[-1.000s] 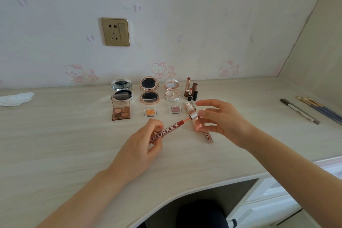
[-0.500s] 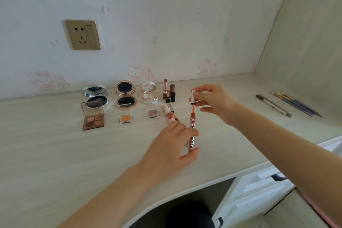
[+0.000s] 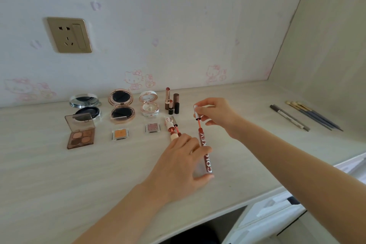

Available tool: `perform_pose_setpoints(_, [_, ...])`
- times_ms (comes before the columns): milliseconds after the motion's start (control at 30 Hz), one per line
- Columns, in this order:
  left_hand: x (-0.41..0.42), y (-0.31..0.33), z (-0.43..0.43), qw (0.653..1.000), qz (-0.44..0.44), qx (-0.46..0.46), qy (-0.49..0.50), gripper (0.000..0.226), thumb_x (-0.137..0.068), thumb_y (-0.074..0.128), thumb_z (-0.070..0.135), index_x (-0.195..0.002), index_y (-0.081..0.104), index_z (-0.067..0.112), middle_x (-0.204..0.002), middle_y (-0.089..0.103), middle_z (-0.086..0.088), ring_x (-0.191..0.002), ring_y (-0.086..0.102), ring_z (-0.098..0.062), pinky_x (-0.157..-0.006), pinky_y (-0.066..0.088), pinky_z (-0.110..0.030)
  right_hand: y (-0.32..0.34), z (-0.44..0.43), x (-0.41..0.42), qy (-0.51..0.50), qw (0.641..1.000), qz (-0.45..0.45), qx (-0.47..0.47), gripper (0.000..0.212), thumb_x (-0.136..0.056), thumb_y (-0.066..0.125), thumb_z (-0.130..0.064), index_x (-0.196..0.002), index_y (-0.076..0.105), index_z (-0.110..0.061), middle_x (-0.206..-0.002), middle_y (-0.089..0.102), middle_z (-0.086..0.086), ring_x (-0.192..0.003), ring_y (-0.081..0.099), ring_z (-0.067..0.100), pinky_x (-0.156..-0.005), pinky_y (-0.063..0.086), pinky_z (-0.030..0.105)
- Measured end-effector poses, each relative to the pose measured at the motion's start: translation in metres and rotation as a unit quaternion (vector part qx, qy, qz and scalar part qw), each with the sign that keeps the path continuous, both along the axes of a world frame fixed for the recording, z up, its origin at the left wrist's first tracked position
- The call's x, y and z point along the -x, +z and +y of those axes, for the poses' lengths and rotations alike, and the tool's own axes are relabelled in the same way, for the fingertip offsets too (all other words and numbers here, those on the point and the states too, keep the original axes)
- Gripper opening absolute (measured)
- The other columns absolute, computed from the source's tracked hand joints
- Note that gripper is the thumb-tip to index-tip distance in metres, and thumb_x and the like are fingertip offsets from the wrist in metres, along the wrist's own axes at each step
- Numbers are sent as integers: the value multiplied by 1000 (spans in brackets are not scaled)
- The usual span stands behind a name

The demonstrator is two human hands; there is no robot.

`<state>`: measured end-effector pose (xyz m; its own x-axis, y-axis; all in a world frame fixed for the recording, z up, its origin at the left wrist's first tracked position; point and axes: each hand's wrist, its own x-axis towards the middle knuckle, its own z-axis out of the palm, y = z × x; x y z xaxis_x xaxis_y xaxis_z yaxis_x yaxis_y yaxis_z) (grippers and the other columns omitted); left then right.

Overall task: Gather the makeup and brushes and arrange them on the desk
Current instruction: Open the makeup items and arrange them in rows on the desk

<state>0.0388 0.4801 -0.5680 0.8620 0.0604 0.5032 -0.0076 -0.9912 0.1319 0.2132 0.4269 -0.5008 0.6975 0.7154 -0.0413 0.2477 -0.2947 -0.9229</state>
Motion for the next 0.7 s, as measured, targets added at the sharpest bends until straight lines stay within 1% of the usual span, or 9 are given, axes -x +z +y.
perform_pose_setpoints(67, [-2,-1,1,1000,-19,12,12,52,-77,57,61,-116,60,27,-105,50,7,-101,43,-13,-93,39,-25,-6,6,0,11,1000,-14,10,13,-88,64,-22,-99,68,-15,-89,71,6,-70,60,10,-63,50,21])
perform_pose_setpoints(167, [-3,-3,2,999,-27,16,17,51,-77,60,57,-115,63,23,-117,51,5,-114,45,-16,-101,38,-29,-10,16,-1,19,999,-31,21,14,-88,63,-23,-100,68,-17,-91,71,5,-73,61,9,-64,49,20])
perform_pose_setpoints(267, [-4,-4,4,999,-25,21,30,52,-81,57,57,-116,64,20,-118,51,5,-118,44,-15,-104,39,-31,-17,25,0,43,997,-46,41,19,-87,61,-20,-104,68,-20,-92,72,1,-82,63,10,-70,48,21])
perform_pose_setpoints(333, [-6,-6,5,999,-23,26,35,51,-81,56,57,-115,64,19,-117,52,4,-117,45,-14,-103,40,-32,-23,31,1,57,994,-75,58,23,-87,60,-20,-108,67,-21,-94,73,0,-92,64,12,-75,47,24])
perform_pose_setpoints(400, [-7,-8,5,999,-21,31,33,48,-82,56,55,-112,65,19,-115,53,5,-115,47,-14,-102,41,-32,-28,35,0,53,992,-93,63,24,-88,59,-21,-111,67,-20,-97,72,0,-95,63,12,-75,48,24])
perform_pose_setpoints(467, [-8,-10,6,999,-22,38,29,43,-82,56,53,-107,67,20,-111,55,6,-111,49,-13,-99,42,-29,-31,39,-2,49,991,-105,68,25,-88,60,-22,-111,67,-20,-97,71,1,-95,63,13,-76,47,24])
perform_pose_setpoints(567, [-8,-10,7,999,-20,38,23,39,-82,55,54,-100,69,23,-104,57,7,-102,52,-11,-92,43,-23,-34,44,-3,61,988,-115,87,22,-86,63,-24,-106,69,-20,-92,72,1,-93,64,13,-78,50,25])
perform_pose_setpoints(700, [-8,-10,8,999,-12,40,15,38,-82,56,55,-99,70,23,-101,58,8,-98,52,-10,-86,44,-21,-37,48,-2,64,985,-131,92,21,-87,63,-24,-106,69,-19,-93,72,3,-89,65,12,-72,47,19])
